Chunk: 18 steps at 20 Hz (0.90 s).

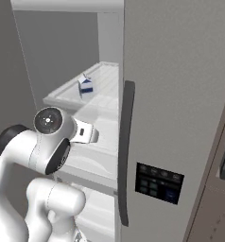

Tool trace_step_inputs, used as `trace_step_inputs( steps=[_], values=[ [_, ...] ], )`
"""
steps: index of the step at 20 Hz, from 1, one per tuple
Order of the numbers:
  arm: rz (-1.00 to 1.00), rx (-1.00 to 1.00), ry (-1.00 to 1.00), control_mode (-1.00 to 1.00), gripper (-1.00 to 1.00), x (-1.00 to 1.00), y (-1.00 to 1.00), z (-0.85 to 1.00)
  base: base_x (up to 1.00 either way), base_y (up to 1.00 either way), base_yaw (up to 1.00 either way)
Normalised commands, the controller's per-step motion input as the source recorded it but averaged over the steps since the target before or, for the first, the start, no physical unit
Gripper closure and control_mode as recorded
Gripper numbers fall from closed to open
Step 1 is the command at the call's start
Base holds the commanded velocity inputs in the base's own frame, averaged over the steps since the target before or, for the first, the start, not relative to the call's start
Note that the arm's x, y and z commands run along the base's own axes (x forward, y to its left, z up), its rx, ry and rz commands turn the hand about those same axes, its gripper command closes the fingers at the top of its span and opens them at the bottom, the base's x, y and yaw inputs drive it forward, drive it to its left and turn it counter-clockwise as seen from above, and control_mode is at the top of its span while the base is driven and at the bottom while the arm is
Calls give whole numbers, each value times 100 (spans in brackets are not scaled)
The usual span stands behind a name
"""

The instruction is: Take a sugar cube from the saucer and place it inside the coffee. Then, grab milk from the fridge and place it next to the coffee on the counter to sweeten the coffee.

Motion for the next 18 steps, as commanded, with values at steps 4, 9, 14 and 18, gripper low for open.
trace_step_inputs(
  steps=[4, 9, 14, 18],
  values=[
    [-2, 0, 1, -100, 100, 8, 0, 0, 27, 2, -4],
    [-1, 0, -3, -100, 100, 0, 0, 52, 0, 0, 0],
    [0, 0, 0, -100, 100, 7, 1, 65, 0, 0, 0],
    [0, -1, 4, -100, 100, 29, 5, 24, 0, 0, 0]
  ],
)
